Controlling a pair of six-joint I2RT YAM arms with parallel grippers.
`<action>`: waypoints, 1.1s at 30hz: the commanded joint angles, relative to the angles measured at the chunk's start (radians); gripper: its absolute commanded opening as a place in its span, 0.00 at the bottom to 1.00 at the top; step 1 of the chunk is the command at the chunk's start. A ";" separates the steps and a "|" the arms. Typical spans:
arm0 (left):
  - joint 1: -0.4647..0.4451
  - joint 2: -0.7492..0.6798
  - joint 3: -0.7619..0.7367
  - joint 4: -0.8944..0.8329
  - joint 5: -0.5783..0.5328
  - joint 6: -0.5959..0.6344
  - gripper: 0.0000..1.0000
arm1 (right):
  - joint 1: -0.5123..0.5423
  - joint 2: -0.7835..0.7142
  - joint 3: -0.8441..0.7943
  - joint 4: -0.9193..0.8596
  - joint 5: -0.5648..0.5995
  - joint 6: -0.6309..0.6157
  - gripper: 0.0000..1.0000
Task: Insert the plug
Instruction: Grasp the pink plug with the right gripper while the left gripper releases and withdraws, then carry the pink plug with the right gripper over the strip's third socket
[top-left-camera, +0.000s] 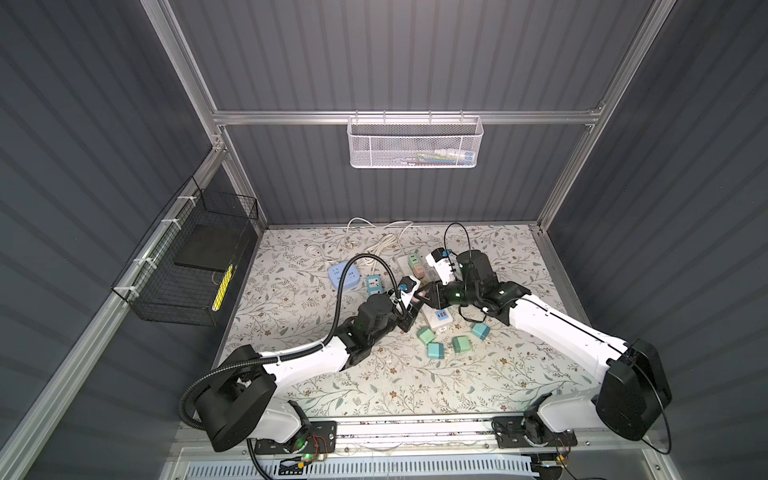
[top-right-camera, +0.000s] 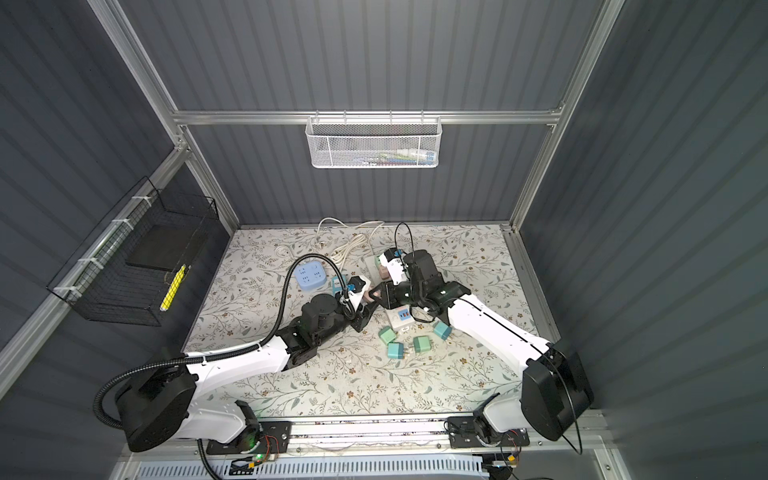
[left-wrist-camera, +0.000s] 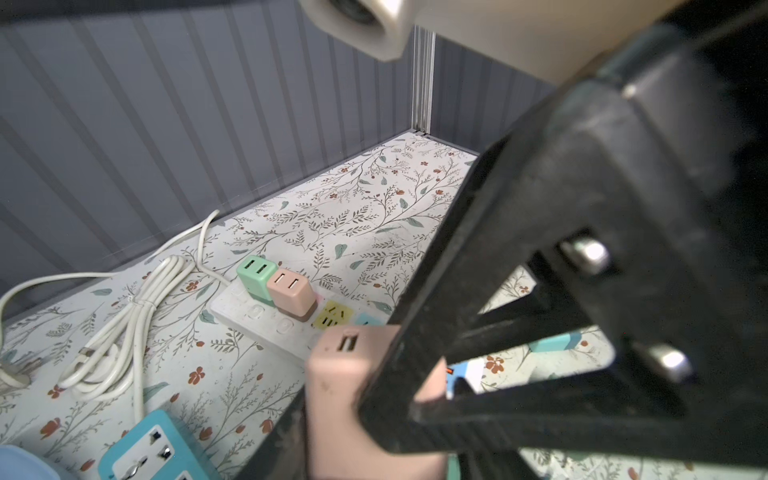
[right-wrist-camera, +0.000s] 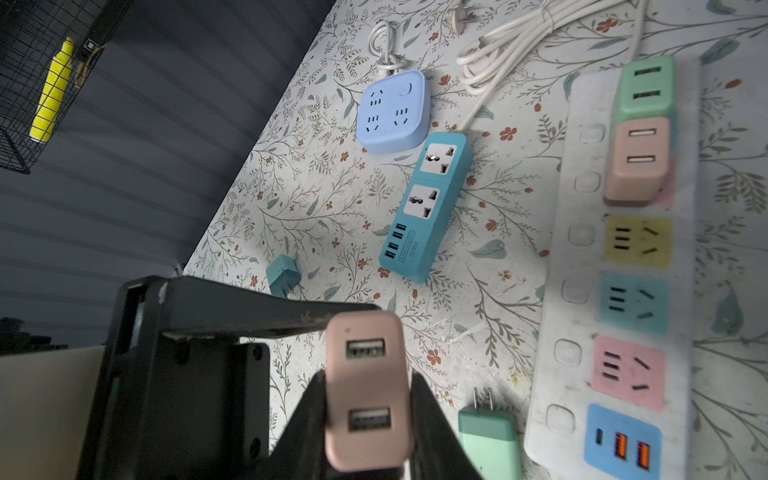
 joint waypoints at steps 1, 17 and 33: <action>-0.006 -0.064 0.002 0.002 -0.045 -0.024 0.65 | 0.003 0.007 0.030 0.007 0.048 -0.015 0.23; -0.001 -0.457 -0.350 -0.113 -0.664 -0.542 1.00 | 0.002 0.047 -0.138 0.188 0.529 -0.091 0.22; 0.008 -0.535 -0.409 -0.151 -0.683 -0.555 1.00 | -0.001 0.349 -0.004 0.342 0.605 -0.136 0.22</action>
